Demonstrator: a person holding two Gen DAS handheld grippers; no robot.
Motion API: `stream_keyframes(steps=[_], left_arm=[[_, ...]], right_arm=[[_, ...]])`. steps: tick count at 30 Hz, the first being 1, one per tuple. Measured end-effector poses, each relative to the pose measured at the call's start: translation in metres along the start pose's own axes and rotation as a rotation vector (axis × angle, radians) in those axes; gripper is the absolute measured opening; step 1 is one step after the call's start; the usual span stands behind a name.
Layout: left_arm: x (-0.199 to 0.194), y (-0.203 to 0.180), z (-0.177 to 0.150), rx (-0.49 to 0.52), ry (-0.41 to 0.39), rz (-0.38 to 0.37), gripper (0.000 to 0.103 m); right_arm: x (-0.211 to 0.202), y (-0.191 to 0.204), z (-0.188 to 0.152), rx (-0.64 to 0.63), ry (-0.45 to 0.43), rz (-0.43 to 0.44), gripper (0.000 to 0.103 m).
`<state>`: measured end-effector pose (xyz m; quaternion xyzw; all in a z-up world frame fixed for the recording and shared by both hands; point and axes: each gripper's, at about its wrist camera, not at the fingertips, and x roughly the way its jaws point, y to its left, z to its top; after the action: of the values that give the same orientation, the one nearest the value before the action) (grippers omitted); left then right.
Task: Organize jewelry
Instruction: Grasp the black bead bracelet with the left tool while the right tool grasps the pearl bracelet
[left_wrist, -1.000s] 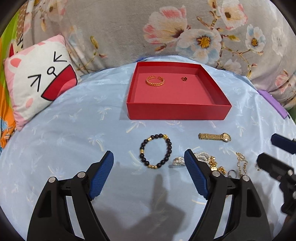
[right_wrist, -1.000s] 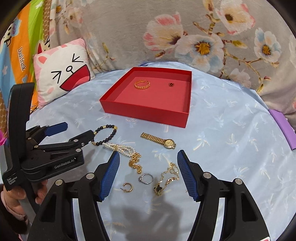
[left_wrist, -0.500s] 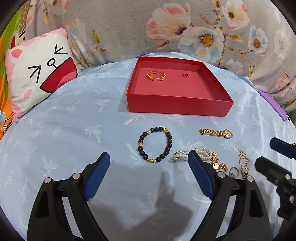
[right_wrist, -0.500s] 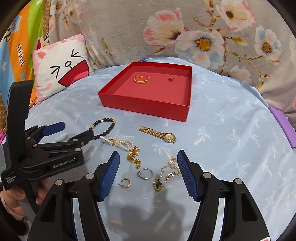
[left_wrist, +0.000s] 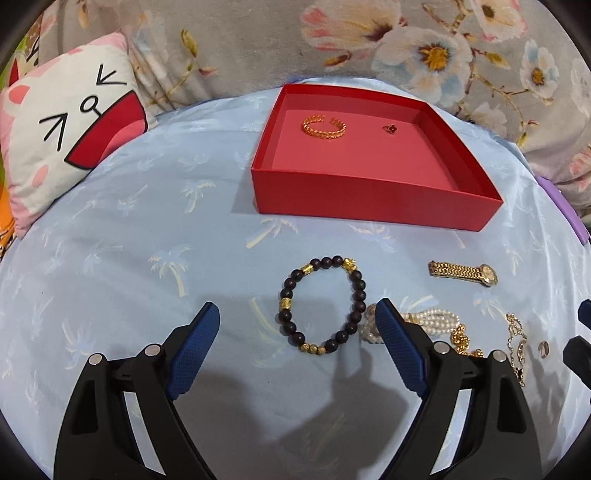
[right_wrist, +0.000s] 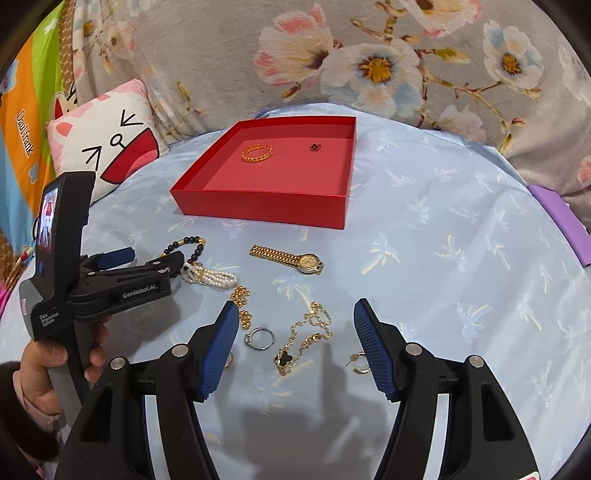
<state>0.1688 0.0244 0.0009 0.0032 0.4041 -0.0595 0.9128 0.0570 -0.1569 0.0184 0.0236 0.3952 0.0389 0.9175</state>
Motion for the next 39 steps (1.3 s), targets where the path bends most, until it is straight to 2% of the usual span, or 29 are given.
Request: stream_keyframes(steps=[2, 8, 12, 15, 17, 22, 29, 31, 35, 36, 38, 39], left_arm=[[-0.005, 0.004, -0.005, -0.023, -0.005, -0.024, 0.083], [-0.021, 0.001, -0.024, 0.006, -0.006, -0.081, 0.083], [-0.026, 0.005, -0.028, -0.007, -0.014, -0.062, 0.083], [-0.025, 0.013, -0.028, -0.019, -0.001, -0.038, 0.083], [-0.025, 0.022, -0.03, -0.037, 0.007, -0.024, 0.083], [-0.023, 0.042, -0.032, -0.098, 0.021, -0.033, 0.083], [-0.021, 0.044, -0.032, -0.093, 0.028, -0.056, 0.083], [-0.021, 0.043, -0.033, -0.09, 0.028, -0.06, 0.083], [-0.021, 0.043, -0.033, -0.087, 0.028, -0.064, 0.083], [-0.021, 0.042, -0.033, -0.084, 0.028, -0.064, 0.083], [-0.022, 0.042, -0.033, -0.083, 0.029, -0.064, 0.083], [-0.022, 0.041, -0.033, -0.083, 0.029, -0.063, 0.083]], right_arm=[[0.001, -0.003, -0.001, 0.004, 0.001, -0.011, 0.063], [0.007, -0.003, -0.003, -0.005, 0.02, 0.009, 0.063], [0.017, 0.01, -0.003, -0.045, 0.043, 0.096, 0.061], [0.029, 0.03, 0.004, -0.115, 0.073, 0.177, 0.051], [0.039, 0.045, 0.009, -0.165, 0.083, 0.196, 0.046], [0.074, 0.074, 0.023, -0.25, 0.125, 0.241, 0.04], [0.102, 0.084, 0.032, -0.278, 0.155, 0.258, 0.04], [0.105, 0.084, 0.03, -0.282, 0.16, 0.259, 0.035], [0.1, 0.082, 0.026, -0.297, 0.155, 0.239, 0.014], [0.099, 0.08, 0.025, -0.29, 0.155, 0.245, 0.013], [0.096, 0.078, 0.022, -0.281, 0.161, 0.255, 0.004], [0.093, 0.077, 0.021, -0.276, 0.157, 0.248, 0.004]])
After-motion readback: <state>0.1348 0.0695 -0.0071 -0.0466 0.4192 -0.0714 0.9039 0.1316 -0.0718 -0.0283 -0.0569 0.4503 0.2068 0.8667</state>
